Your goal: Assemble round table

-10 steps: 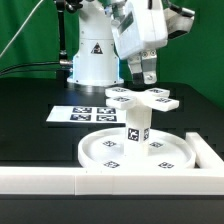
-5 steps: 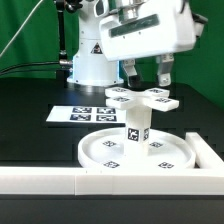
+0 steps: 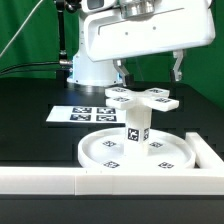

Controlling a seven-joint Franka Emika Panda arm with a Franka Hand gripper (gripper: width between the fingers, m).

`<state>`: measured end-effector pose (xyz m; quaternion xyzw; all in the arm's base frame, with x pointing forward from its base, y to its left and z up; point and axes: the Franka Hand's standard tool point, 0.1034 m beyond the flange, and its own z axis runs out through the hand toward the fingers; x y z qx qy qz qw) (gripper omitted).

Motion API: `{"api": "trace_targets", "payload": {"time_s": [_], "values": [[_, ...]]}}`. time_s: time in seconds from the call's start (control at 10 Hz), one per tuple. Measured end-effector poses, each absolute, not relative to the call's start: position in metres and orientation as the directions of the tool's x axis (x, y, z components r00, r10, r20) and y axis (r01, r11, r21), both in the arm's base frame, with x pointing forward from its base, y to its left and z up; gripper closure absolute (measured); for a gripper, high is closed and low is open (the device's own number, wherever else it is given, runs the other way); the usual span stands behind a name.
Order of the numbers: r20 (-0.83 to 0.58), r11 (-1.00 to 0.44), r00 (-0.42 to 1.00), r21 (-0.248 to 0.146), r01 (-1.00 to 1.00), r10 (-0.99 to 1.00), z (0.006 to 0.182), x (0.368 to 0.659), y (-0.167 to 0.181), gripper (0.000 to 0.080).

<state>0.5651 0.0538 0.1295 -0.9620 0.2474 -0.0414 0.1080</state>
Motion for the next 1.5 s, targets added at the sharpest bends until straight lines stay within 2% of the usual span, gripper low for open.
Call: {"api": "trace_targets", "payload": {"time_s": [0.1, 0.4, 0.5, 0.8, 1.0, 1.2, 1.5], "values": [[0.042, -0.886, 0.904, -0.226, -0.405, -0.425, 0.1294, 0.5650, 0.0539, 0.0150], [0.106, -0.990, 0.994, -0.140, 0.023, 0.008, 0.1348, 0.5702, 0.0574, 0.0150], [0.124, -0.982, 0.984, -0.116, 0.146, 0.132, 0.1348, 0.5720, 0.0587, 0.0150], [0.143, -0.933, 0.931, -0.085, 0.350, 0.336, 0.1338, 0.5718, 0.0562, 0.0150], [0.146, -0.819, 0.812, -0.019, 0.574, 0.565, 0.1309, 0.5720, 0.0553, 0.0150], [0.121, -0.646, 0.639, 0.035, 0.762, 0.760, 0.1294, 0.5711, 0.0560, 0.0150], [0.089, -0.486, 0.480, 0.052, 0.873, 0.873, 0.1267, 0.5673, 0.0528, 0.0150]]}}
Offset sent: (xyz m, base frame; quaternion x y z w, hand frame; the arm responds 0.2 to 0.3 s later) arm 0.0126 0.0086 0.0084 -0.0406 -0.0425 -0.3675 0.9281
